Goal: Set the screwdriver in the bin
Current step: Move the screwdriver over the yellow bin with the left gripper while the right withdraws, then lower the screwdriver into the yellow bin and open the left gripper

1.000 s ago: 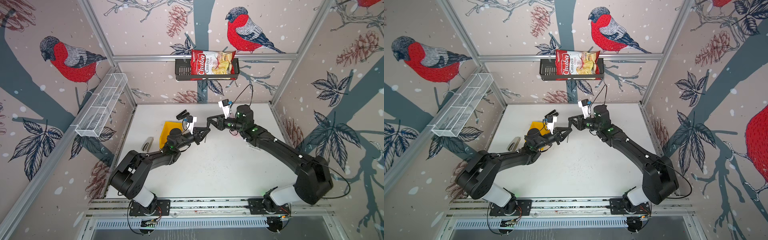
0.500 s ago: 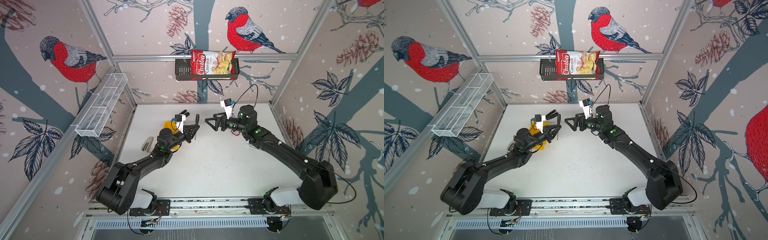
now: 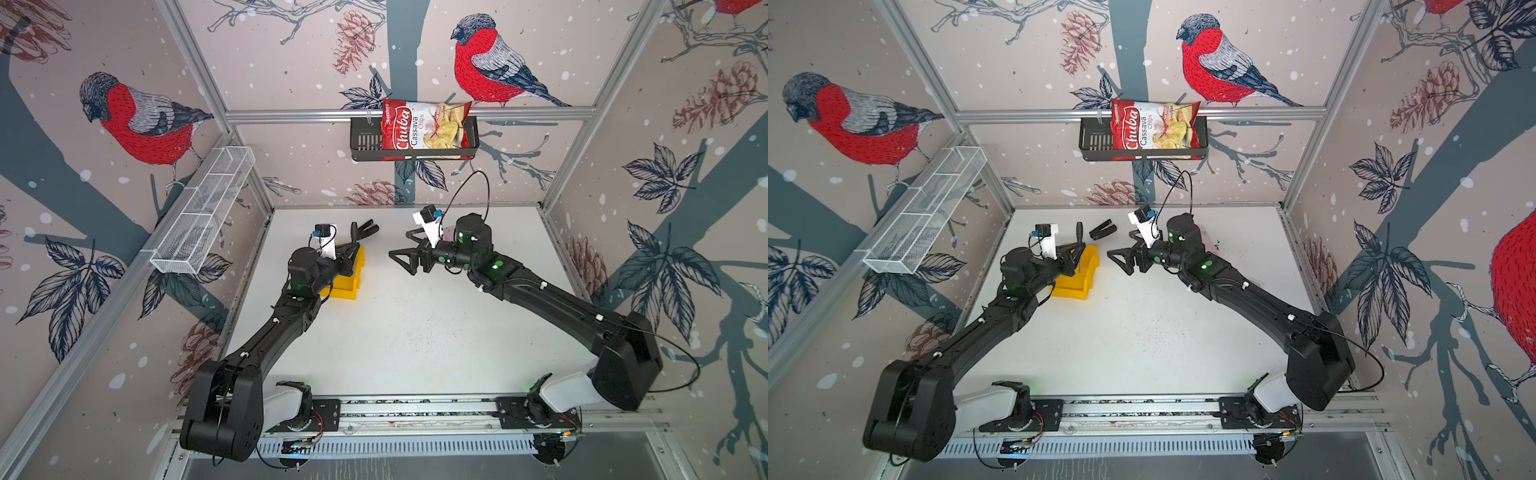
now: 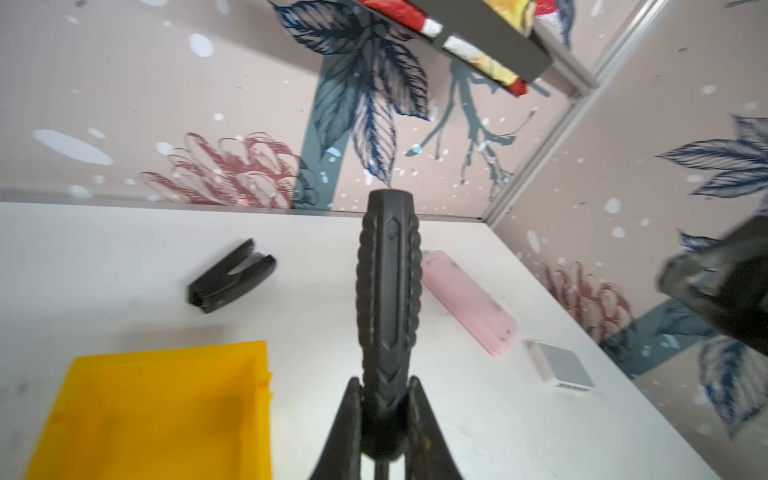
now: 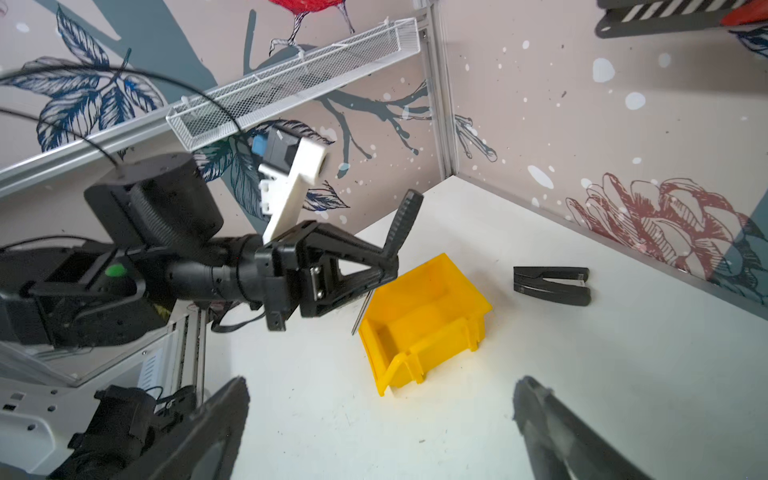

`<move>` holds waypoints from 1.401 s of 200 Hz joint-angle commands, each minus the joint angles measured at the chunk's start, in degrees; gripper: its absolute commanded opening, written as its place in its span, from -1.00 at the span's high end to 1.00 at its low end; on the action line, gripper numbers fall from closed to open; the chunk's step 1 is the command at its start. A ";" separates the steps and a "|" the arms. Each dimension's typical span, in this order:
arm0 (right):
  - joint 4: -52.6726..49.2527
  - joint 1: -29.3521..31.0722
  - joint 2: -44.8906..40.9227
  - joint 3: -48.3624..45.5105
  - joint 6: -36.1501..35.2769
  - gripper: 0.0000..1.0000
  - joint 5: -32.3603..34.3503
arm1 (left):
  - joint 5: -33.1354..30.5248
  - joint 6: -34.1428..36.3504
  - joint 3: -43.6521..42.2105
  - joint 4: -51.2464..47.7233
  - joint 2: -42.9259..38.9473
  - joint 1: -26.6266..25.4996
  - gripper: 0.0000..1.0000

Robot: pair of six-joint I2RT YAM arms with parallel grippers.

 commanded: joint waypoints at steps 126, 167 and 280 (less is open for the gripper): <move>-3.98 3.93 3.33 2.30 -9.48 -0.99 3.31 | -16.00 45.20 14.99 -27.86 16.94 1.54 1.00; -7.03 4.74 4.37 2.36 -12.77 -0.99 5.69 | -15.70 47.29 20.80 -36.25 23.34 1.67 1.00; -11.01 4.59 4.80 2.10 -15.86 -0.99 8.19 | -16.63 48.35 27.48 -43.16 34.20 2.02 1.00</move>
